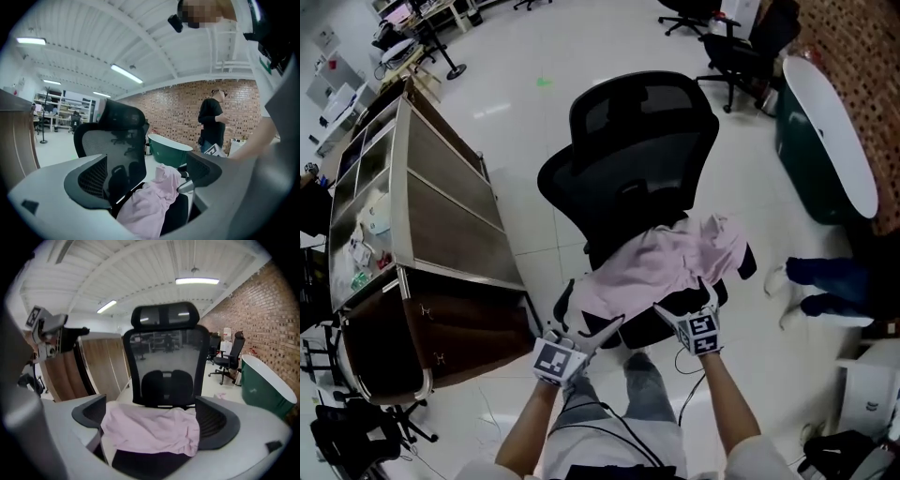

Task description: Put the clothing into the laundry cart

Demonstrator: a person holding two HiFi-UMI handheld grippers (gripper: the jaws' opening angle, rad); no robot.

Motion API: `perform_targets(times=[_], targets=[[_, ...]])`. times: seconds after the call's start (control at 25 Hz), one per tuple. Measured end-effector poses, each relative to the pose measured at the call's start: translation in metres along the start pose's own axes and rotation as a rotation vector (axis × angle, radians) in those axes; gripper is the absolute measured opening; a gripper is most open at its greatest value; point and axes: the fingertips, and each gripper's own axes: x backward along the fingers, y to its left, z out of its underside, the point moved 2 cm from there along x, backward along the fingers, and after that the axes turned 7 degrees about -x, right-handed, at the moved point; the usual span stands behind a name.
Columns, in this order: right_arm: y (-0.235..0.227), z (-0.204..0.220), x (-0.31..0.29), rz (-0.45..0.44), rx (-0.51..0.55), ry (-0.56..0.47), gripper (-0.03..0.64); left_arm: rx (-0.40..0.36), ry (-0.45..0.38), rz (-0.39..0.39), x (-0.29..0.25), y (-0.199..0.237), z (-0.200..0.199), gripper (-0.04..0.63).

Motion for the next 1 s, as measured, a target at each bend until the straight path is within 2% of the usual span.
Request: perform_targets(times=[0.12,0.28,0.4,0.56,0.64,0.8,0.96,1.0], targets=[[-0.03,0.048,-0.055,-0.001,0.062,0.18,0.635,0.024,0.033,-0.004,-0.013,0.016,0.022,0.509],[-0.073,0.113,-0.134,-0.004,0.01,0.338,0.635,0.019,0.075,-0.023,-0.035,0.04,0.056,0.509],[-0.107,0.164,-0.18,0.045,-0.106,0.419,0.636,0.025,0.117,-0.03,-0.048,0.053,0.082,0.509],[-0.171,0.223,-0.221,0.264,-0.392,0.405,0.637,0.073,0.144,-0.062,-0.063,0.072,0.112,0.509],[-0.184,0.248,-0.24,0.299,-0.474,0.436,0.638,0.095,0.151,-0.076,-0.069,0.079,0.125,0.509],[-0.178,0.262,-0.27,0.294,-0.406,0.533,0.638,0.116,0.172,-0.096,-0.073,0.082,0.141,0.509],[-0.188,0.252,-0.277,0.413,-0.361,0.519,0.628,0.115,0.189,-0.107,-0.068,0.084,0.146,0.509],[-0.189,0.25,-0.277,0.42,-0.353,0.511,0.588,0.112,0.19,-0.108,-0.066,0.085,0.146,0.509]])
